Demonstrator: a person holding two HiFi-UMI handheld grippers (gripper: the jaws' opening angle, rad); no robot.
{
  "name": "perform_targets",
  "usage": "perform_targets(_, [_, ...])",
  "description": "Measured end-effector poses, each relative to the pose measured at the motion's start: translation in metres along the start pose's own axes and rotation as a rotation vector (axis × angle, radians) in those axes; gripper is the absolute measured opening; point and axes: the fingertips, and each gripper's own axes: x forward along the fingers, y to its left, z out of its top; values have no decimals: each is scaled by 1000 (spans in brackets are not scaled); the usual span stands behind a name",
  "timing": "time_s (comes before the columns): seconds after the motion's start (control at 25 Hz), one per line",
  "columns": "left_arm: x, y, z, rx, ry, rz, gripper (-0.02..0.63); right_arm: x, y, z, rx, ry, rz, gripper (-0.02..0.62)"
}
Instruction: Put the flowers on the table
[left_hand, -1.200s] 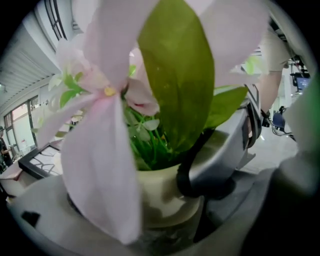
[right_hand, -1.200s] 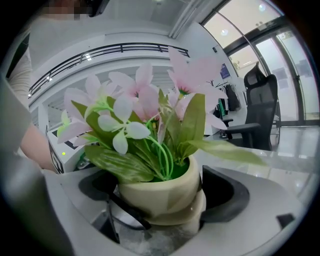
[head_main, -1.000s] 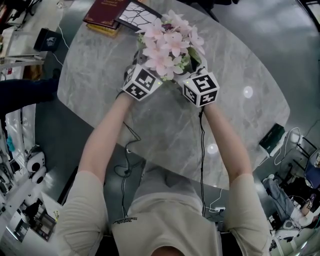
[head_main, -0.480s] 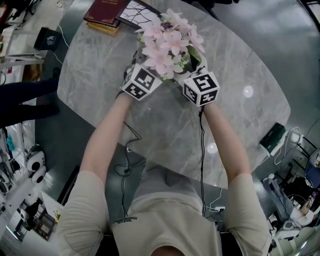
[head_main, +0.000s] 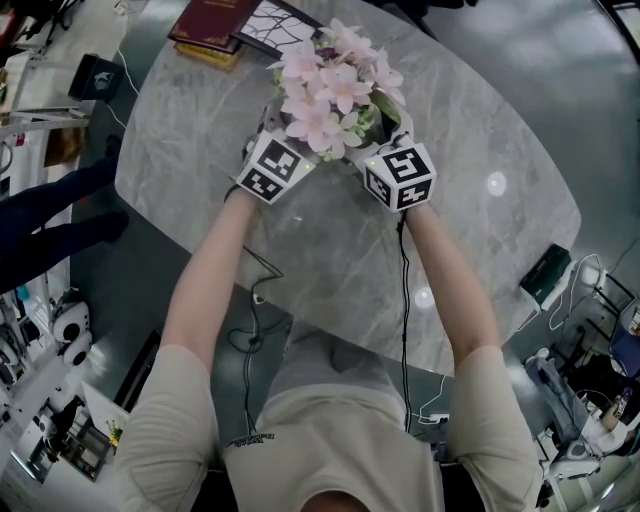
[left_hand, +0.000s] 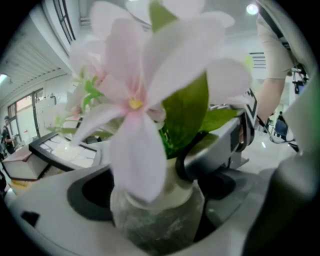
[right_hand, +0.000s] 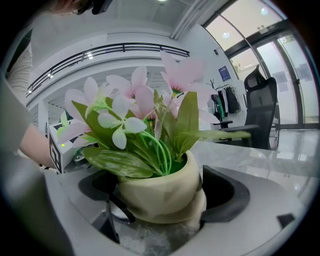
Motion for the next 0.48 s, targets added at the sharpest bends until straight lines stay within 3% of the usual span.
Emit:
perform_targets(0.12, [-8,4,-1,-33,-23,15,495,-1,-2,1,0,3,-3,520])
perform_targets(0.48, [-17,-2,-2,-23,-49,19,494,-11,-3,-5,19,-6,-40,520])
